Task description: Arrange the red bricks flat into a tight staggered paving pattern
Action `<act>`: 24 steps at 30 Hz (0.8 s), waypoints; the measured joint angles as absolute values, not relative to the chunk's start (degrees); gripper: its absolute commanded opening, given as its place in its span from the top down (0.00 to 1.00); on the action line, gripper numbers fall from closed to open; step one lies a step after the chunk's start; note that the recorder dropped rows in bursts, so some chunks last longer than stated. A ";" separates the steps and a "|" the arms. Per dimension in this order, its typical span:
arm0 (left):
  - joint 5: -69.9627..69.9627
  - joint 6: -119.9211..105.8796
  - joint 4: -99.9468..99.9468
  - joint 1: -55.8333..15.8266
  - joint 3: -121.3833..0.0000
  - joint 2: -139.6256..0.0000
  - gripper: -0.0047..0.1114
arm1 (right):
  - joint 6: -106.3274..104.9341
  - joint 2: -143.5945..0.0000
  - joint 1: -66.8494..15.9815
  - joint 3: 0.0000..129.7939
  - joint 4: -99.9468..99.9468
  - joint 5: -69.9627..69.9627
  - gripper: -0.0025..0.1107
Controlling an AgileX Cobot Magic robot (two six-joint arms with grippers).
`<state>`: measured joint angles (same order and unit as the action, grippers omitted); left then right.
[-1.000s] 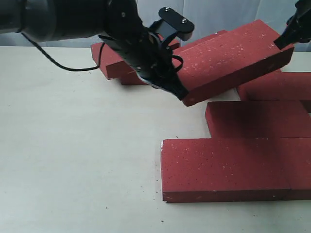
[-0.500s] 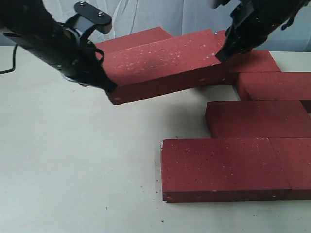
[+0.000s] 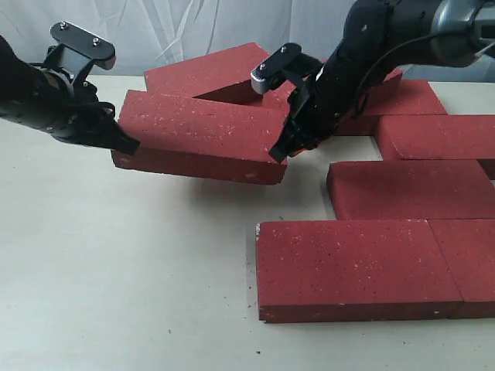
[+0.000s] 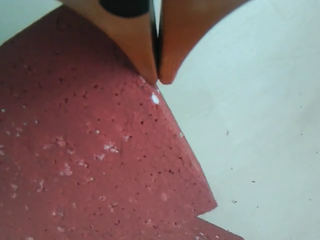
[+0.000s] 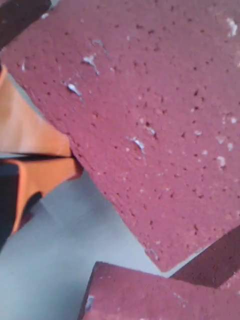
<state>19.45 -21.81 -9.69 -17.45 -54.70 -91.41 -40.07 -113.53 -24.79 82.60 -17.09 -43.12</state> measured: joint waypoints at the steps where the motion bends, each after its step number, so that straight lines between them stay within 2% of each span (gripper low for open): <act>1: 18.42 -21.81 -9.70 -17.30 -54.53 -91.74 0.96 | -40.07 -114.55 -24.86 82.46 -17.22 -42.09 0.99; 15: 4.09 -21.71 -12.19 -10.47 -52.61 -104.69 0.96 | -38.24 -119.86 -25.24 82.78 -20.59 -34.89 0.99; 20: 3.30 -21.83 -10.62 -7.75 -52.61 -105.00 0.96 | -37.62 -119.86 -24.27 82.83 -20.07 -37.33 0.99; 24: 3.82 -21.83 -10.33 -6.31 -52.61 -105.09 0.96 | -39.03 -119.86 -24.27 82.83 -19.96 -44.32 0.99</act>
